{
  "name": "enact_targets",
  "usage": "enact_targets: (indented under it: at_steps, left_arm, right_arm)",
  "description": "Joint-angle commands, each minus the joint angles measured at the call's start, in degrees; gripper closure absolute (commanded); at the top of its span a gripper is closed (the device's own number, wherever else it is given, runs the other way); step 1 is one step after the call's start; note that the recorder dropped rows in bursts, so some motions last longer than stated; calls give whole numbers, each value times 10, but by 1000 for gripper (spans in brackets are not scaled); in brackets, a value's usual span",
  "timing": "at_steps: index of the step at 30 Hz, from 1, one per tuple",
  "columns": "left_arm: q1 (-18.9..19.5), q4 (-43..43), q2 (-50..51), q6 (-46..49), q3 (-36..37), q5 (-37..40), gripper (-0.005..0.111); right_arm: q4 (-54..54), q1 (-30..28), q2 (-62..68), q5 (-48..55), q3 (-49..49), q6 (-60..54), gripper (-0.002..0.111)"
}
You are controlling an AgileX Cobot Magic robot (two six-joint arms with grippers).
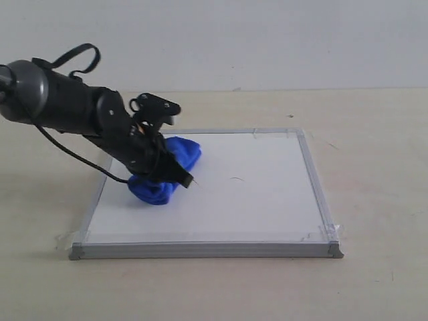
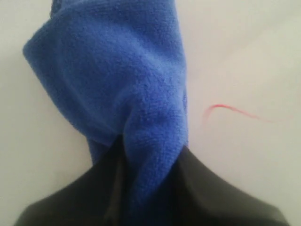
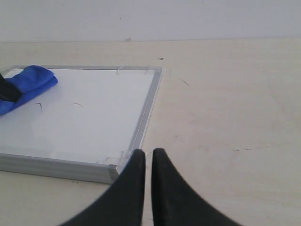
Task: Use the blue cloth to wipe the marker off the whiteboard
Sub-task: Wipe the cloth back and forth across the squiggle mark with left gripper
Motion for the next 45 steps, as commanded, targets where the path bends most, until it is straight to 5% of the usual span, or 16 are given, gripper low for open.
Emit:
enact_targets:
  at_steps: [1, 8, 13, 20, 24, 32, 36, 39, 43, 45]
  left_arm:
    - [-95, -10, 28, -8, 4, 22, 102]
    - [-151, -5, 49, -21, -35, 22, 102]
    - [-99, 44, 68, -88, -102, 67, 102]
    - [-15, 263, 96, -307, -155, 193, 102]
    - [-4, 241, 96, -299, -155, 205, 102]
    - [-117, 87, 96, -118, -155, 181, 102]
    - [-179, 79, 96, -105, -156, 124, 102]
    - [-192, 79, 96, -105, -158, 90, 102]
    - [-123, 114, 101, -174, -182, 116, 102]
    - [-51, 114, 102, -206, -191, 146, 102]
  right_arm:
    - [-1, -1, -2, -3, -1, 1, 107]
    - [-1, -1, -2, -4, -1, 1, 107]
    - [-1, -1, -2, -4, -1, 1, 107]
    - [-1, -1, -2, -4, -1, 1, 107]
    - [-1, -1, -2, -4, -1, 1, 107]
    - [-1, -1, -2, -4, -1, 1, 107]
    - [-1, -1, -2, -4, -1, 1, 107]
    - [-1, -1, -2, -4, -1, 1, 107]
    - [-1, -1, -2, -4, -1, 1, 107]
    - [-1, -1, -2, -4, -1, 1, 107]
